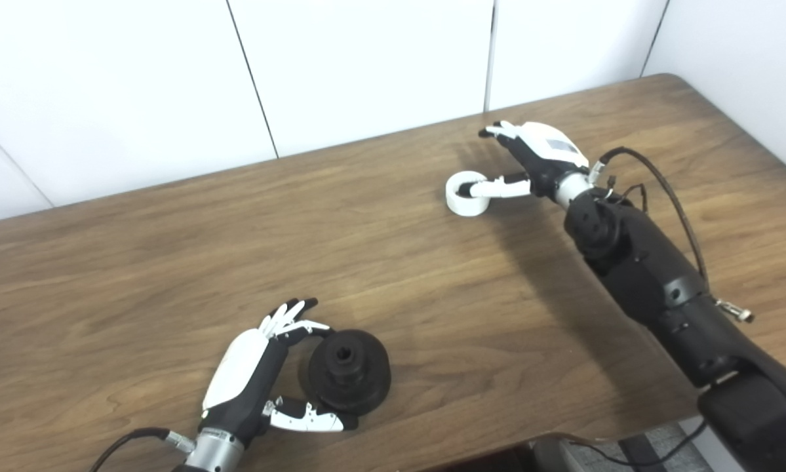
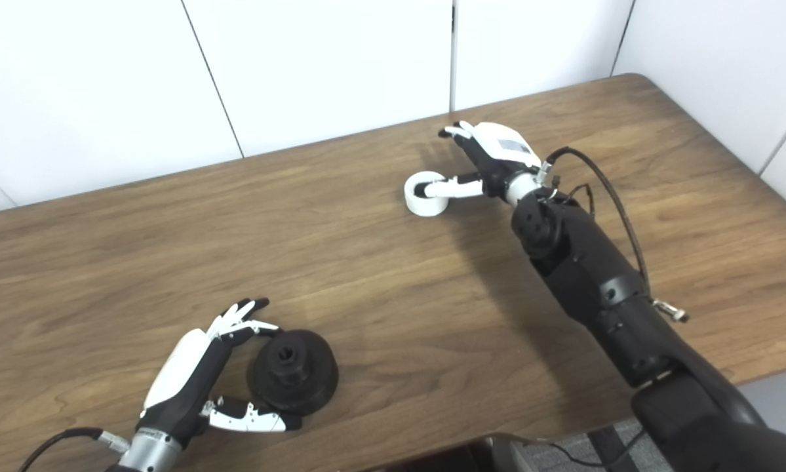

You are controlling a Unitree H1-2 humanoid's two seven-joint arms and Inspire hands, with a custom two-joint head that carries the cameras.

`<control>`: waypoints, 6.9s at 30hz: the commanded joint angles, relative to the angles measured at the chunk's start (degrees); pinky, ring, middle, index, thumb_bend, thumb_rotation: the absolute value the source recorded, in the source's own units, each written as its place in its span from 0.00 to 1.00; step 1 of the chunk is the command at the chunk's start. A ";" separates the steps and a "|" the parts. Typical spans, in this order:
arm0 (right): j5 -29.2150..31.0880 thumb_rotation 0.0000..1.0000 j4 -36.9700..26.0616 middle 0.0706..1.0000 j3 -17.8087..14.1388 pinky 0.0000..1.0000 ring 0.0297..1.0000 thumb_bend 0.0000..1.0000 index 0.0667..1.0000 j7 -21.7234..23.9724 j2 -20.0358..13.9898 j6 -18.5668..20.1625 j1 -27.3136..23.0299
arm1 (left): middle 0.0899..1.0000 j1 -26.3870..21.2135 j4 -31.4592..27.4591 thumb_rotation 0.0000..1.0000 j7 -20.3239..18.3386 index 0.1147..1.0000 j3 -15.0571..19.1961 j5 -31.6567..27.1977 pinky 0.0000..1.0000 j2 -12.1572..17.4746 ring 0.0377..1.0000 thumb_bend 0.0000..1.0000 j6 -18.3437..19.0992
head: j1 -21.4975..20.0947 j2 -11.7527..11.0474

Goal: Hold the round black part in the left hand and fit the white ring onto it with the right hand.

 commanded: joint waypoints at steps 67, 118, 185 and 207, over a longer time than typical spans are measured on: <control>2.95 0.14 6.44 0.78 -3.56 0.95 0.87 0.51 0.45 -29.96 11.15 -14.52 7.18 | 0.95 -1.07 -0.58 0.21 -0.20 0.58 -0.05 1.34 1.00 -0.97 1.00 0.95 1.01 | 2.96 2.08; 8.35 0.14 -37.99 0.75 -4.69 0.79 0.82 0.52 0.45 -10.35 13.53 -17.95 26.62 | 0.95 -2.42 0.98 0.26 1.54 0.57 -2.13 5.95 1.00 -4.58 1.00 0.97 2.58 | 19.49 5.00; 1.71 0.33 -31.31 0.85 4.81 0.75 0.87 0.77 0.65 2.36 17.80 -7.92 27.62 | 0.95 -2.98 -0.61 0.25 0.68 0.57 -2.00 6.03 1.00 -4.44 1.00 0.97 4.21 | 20.10 7.44; 2.99 0.53 -32.97 0.95 6.11 0.82 0.94 1.00 0.99 7.92 15.39 -4.91 26.18 | 0.95 -3.26 -0.43 0.25 0.48 0.57 -1.81 5.85 1.00 -4.36 1.00 0.97 4.40 | 20.00 7.70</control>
